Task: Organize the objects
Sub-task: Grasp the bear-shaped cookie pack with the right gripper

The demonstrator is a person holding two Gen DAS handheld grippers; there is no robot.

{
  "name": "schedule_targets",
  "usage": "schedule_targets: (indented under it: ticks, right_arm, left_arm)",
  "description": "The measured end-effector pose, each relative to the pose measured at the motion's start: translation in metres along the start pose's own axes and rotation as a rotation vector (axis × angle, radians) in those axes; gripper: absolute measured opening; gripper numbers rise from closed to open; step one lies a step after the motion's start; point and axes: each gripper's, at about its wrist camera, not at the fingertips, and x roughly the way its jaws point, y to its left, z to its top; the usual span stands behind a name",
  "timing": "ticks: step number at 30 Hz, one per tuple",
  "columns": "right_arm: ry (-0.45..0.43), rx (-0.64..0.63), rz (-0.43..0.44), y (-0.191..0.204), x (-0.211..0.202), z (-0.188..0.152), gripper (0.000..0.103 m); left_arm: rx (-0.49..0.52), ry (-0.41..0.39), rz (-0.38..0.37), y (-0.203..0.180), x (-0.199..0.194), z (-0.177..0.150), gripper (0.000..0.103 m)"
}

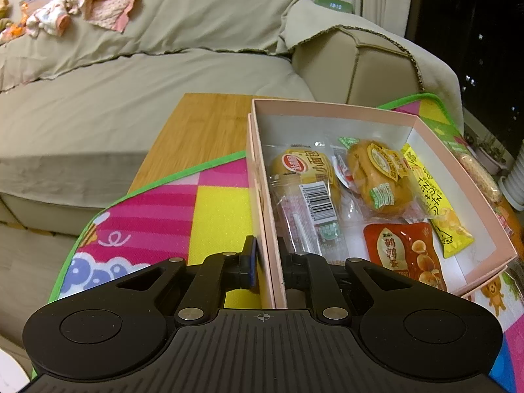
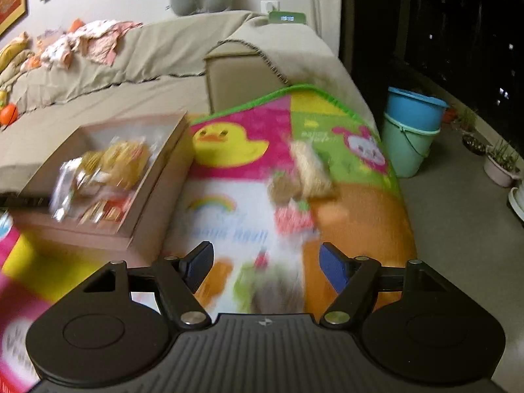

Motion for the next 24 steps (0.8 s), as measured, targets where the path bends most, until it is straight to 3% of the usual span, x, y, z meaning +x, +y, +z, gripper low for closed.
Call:
schedule_targets:
  ticks: [5, 9, 13, 16, 24]
  right_arm:
    - [0.039, 0.085, -0.003, -0.021, 0.05, 0.041, 0.072]
    - [0.141, 0.113, -0.003, -0.024, 0.089, 0.047, 0.069]
    - [0.146, 0.064, -0.025, -0.009, 0.09, 0.036, 0.038]
    - [0.158, 0.038, 0.034, 0.003, 0.078, 0.027, 0.038]
    - [0.137, -0.041, 0.003, 0.019, 0.073, 0.023, 0.045]
  left_arm:
    - [0.0, 0.002, -0.002, 0.0, 0.001, 0.0, 0.013]
    - [0.002, 0.002, -0.003, 0.0, 0.001, 0.0, 0.013]
    - [0.003, 0.0, -0.006, 0.0, 0.001, -0.001, 0.013]
    - [-0.002, -0.003, -0.01, 0.001, 0.001, -0.001, 0.013]
    - [-0.006, -0.005, -0.013, 0.002, 0.0, -0.002, 0.014]
